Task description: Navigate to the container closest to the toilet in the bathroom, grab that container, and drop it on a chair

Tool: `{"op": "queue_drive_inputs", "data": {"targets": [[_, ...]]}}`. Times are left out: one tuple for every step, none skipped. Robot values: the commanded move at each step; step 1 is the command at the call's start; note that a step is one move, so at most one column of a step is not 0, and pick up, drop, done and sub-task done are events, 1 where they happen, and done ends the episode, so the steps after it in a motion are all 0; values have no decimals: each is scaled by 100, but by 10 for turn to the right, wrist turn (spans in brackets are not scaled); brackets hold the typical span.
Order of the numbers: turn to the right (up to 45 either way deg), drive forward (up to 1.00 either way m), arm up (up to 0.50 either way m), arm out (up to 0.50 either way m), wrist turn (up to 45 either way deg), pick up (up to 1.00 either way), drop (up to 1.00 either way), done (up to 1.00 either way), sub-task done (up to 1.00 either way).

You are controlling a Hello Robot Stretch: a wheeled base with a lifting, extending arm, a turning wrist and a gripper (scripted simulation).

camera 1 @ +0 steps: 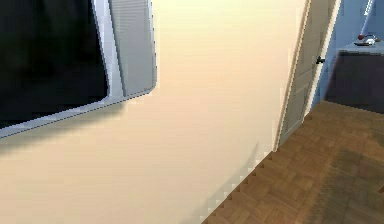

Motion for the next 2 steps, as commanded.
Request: {"op": "queue_drive_inputs", "data": {"targets": [[0, 0, 0, 0, 450, 0, 0, 0, 0], [0, 0, 0, 0, 450, 0, 0, 0, 0]]}}
